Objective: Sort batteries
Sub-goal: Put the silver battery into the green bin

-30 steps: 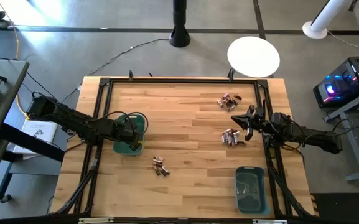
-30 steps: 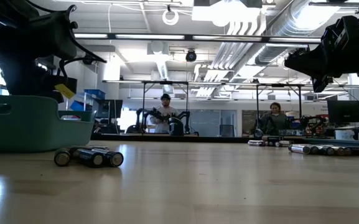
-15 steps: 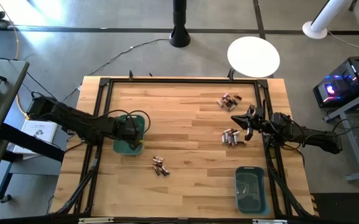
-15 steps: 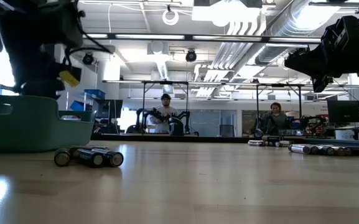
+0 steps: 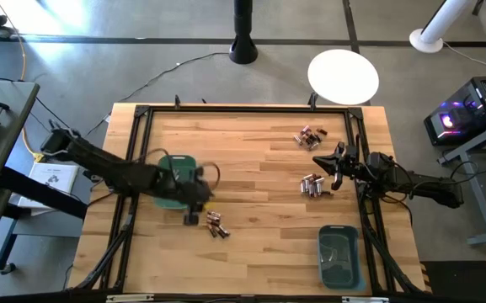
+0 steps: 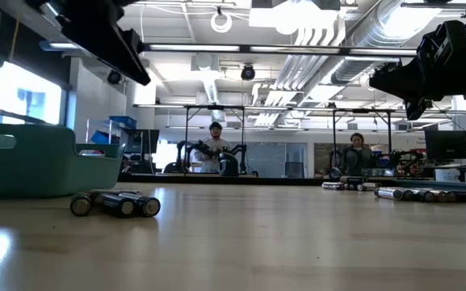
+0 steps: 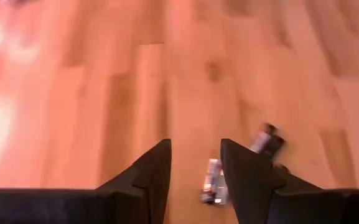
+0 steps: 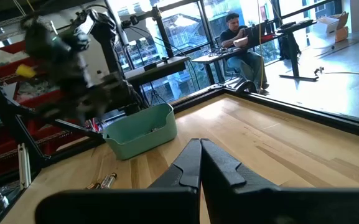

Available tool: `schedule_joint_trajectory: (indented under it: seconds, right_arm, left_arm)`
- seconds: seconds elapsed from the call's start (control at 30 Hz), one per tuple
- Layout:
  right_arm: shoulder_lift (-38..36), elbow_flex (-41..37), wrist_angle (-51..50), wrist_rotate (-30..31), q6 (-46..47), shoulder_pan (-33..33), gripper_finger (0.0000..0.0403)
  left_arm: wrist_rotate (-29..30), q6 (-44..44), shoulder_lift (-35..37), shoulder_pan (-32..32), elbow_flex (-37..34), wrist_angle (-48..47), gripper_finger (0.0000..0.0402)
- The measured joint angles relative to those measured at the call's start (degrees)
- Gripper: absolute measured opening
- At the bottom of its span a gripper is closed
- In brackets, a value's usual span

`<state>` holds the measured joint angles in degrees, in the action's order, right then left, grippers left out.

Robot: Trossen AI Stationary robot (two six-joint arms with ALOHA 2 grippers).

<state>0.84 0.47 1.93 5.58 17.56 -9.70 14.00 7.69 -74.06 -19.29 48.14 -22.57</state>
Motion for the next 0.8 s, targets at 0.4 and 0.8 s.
schedule_joint_trajectory:
  seconds: [0.4,0.8]
  right_arm:
    - [0.0,0.0,0.0,0.0,0.0,0.0,0.0]
    - [0.0,0.0,0.0,0.0,0.0,0.0,0.0]
  left_arm:
    - [2.8,-3.0,-20.4,-4.6,2.2,6.9,0.0151]
    - [2.8,1.2,-24.2,-0.5,6.8,-3.2,0.0169]
